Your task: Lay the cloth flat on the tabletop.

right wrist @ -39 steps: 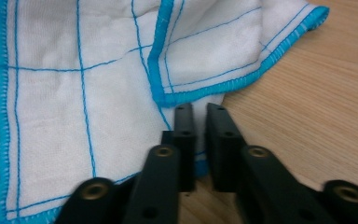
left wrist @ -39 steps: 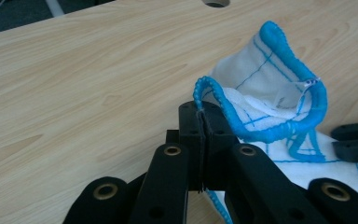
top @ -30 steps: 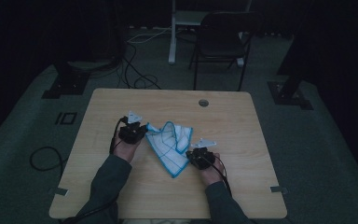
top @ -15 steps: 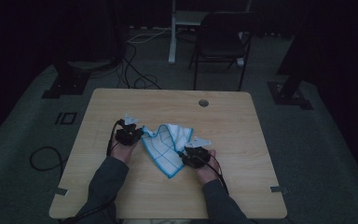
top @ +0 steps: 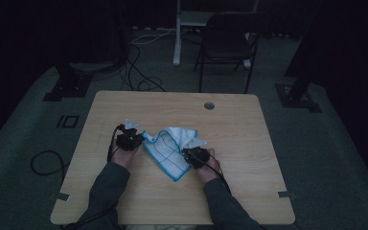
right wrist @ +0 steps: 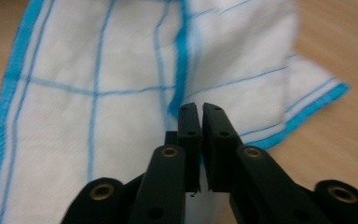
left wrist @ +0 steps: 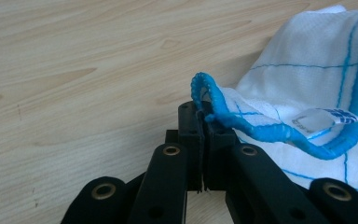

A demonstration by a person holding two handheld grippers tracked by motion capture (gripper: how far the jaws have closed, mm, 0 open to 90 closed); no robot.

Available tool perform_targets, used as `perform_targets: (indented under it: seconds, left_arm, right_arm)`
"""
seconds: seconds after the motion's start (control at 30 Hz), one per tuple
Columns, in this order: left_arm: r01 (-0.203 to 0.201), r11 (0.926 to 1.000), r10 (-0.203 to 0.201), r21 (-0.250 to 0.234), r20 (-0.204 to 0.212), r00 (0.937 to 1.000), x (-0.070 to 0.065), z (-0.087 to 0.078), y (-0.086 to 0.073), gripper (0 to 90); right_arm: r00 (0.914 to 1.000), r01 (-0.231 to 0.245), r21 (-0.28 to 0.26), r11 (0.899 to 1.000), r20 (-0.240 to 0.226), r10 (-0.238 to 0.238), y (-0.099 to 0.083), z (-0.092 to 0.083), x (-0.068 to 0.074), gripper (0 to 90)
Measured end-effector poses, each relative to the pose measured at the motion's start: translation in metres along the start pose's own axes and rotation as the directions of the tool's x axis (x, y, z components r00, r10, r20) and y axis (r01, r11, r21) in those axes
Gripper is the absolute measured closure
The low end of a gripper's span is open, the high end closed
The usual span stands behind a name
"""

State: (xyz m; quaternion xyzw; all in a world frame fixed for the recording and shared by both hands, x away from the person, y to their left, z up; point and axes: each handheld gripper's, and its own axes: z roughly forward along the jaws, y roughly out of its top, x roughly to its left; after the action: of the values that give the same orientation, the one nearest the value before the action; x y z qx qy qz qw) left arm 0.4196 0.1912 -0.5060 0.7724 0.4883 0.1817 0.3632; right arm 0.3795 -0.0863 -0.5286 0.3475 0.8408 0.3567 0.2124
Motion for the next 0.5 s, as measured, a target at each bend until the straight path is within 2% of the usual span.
perform_targets:
  seconds: [0.33, 0.5]
  left_arm:
    - [0.063, 0.9980, -0.063, 0.000, 0.001, 0.9980, 0.016, -0.004, -0.007, 84.7]
    - [0.107, 0.9942, -0.107, -0.013, -0.007, 0.9942, 0.028, -0.010, -0.010, 82.9]
  right_arm:
    - [0.9985, -0.048, -0.040, 0.998, 0.026, 0.049, 0.015, -0.009, -0.022, 89.3]
    - [0.9977, -0.053, -0.072, 0.996, 0.039, 0.056, 0.027, -0.013, -0.029, 89.4]
